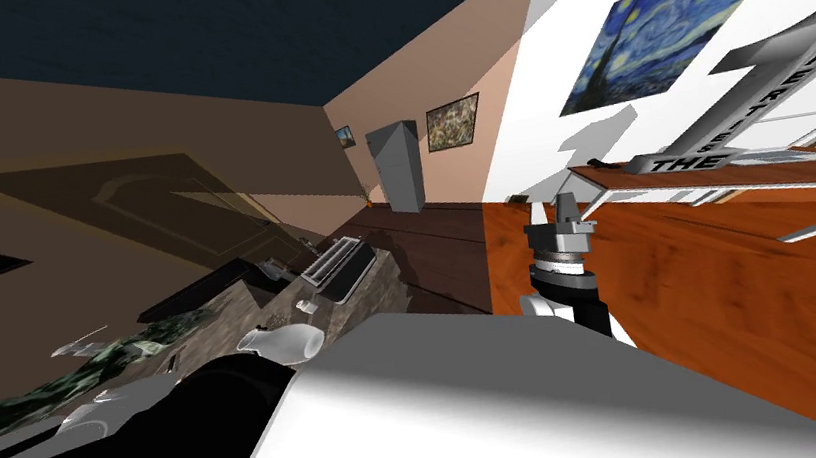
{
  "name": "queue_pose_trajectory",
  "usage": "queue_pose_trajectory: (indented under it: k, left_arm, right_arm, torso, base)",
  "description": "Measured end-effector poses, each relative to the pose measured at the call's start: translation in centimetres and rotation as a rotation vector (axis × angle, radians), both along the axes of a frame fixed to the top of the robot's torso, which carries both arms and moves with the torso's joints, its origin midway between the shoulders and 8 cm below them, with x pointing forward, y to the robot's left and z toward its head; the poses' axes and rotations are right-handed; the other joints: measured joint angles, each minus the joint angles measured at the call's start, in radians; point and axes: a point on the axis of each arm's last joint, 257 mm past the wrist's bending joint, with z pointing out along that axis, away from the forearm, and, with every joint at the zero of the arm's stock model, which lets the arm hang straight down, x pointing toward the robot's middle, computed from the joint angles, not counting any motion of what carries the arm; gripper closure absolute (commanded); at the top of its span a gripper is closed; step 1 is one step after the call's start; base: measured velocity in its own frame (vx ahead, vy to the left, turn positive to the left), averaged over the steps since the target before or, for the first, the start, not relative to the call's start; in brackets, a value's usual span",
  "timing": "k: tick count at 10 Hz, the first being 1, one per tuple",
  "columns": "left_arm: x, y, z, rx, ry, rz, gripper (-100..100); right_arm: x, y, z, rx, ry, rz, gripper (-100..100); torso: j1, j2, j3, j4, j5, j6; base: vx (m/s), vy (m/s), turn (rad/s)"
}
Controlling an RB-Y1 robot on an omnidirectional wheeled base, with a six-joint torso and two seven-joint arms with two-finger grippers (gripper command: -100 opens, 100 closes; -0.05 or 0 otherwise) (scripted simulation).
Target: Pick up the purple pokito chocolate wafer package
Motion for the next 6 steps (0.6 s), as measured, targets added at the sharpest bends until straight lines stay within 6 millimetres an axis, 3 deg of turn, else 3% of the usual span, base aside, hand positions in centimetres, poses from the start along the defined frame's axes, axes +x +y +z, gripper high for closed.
queue_pose_trajectory:
  k: [1, 3, 4, 6]
  left_arm:
    - [0.9, 0.3, 0.0, 0.005, -0.018, 0.020, -100]
    - [0.5, 0.1, -0.4, -0.007, -0.005, 0.031, -100]
    - [-0.2, -0.1, -0.6, -0.010, 0.012, 0.031, -100]
    - [1.0, 0.8, -0.3, 0.002, -0.010, 0.055, -100]
  right_arm:
    - [0.0, 0.0, 0.0, 0.000, 0.000, 0.000, 0]
    - [0.0, 0.0, 0.0, 0.000, 0.000, 0.000, 0]
    - [0.0, 0.0, 0.0, 0.000, 0.000, 0.000, 0]
    - [0.0, 0.0, 0.0, 0.000, 0.000, 0.000, 0]
  torso:
    - [0.001, 0.003, 0.002, 0.001, 0.000, -0.001]
    - [0.004, 0.001, 0.000, 0.000, 0.003, -0.005]
    - [0.005, 0.000, 0.000, -0.001, 0.005, -0.007]
    - [0.004, 0.008, 0.004, 0.000, 0.005, -0.007]
  base:
    - [-0.085, 0.011, 0.002]
    - [-0.002, 0.009, 0.000]
    - [-0.099, -0.032, -0.257]
    - [-0.104, -0.010, -0.088]
